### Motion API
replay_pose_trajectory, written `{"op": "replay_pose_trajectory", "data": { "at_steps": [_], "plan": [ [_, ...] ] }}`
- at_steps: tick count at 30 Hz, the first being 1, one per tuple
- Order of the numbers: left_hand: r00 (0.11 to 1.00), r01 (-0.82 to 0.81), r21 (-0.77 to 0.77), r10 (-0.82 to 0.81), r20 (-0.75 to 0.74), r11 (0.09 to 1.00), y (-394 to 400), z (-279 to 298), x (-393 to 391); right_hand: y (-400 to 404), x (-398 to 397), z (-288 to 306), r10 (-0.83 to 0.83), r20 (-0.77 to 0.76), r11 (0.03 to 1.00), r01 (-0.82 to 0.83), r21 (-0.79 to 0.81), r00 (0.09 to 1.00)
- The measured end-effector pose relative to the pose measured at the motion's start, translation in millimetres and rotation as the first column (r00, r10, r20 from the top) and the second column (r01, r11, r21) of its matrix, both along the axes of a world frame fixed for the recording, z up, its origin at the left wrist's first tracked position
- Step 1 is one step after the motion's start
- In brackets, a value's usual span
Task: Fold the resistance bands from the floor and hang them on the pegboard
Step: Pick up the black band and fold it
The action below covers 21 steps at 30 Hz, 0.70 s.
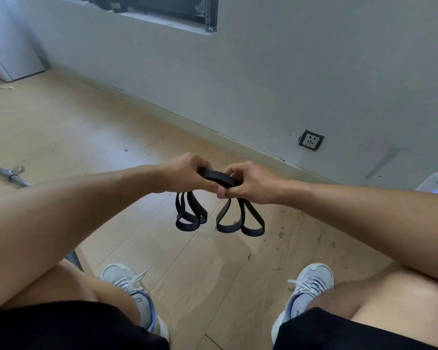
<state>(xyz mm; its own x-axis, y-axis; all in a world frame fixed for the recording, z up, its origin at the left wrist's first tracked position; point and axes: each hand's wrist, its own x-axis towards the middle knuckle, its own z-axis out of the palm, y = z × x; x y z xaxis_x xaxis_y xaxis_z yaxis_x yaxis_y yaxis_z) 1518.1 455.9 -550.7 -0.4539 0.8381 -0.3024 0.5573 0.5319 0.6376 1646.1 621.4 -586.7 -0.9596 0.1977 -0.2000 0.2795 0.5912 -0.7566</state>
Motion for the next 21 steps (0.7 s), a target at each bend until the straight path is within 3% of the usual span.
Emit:
{"op": "replay_pose_trajectory", "data": {
  "at_steps": [12,16,21],
  "plan": [
    [0.977,0.023,0.145,0.009,-0.213,0.989,20,12,24,24,28,42,-0.083,0.028,0.977,0.076,0.200,0.996],
    [0.991,0.076,0.108,-0.063,-0.119,0.991,32,-33,0,38,22,7,-0.130,0.080,0.989,0.124,0.078,0.988],
    [0.990,0.139,-0.067,-0.140,-0.017,0.988,60,-102,-28,64,-2,-49,-0.112,0.227,0.991,0.091,0.101,0.968]
  ]
}}
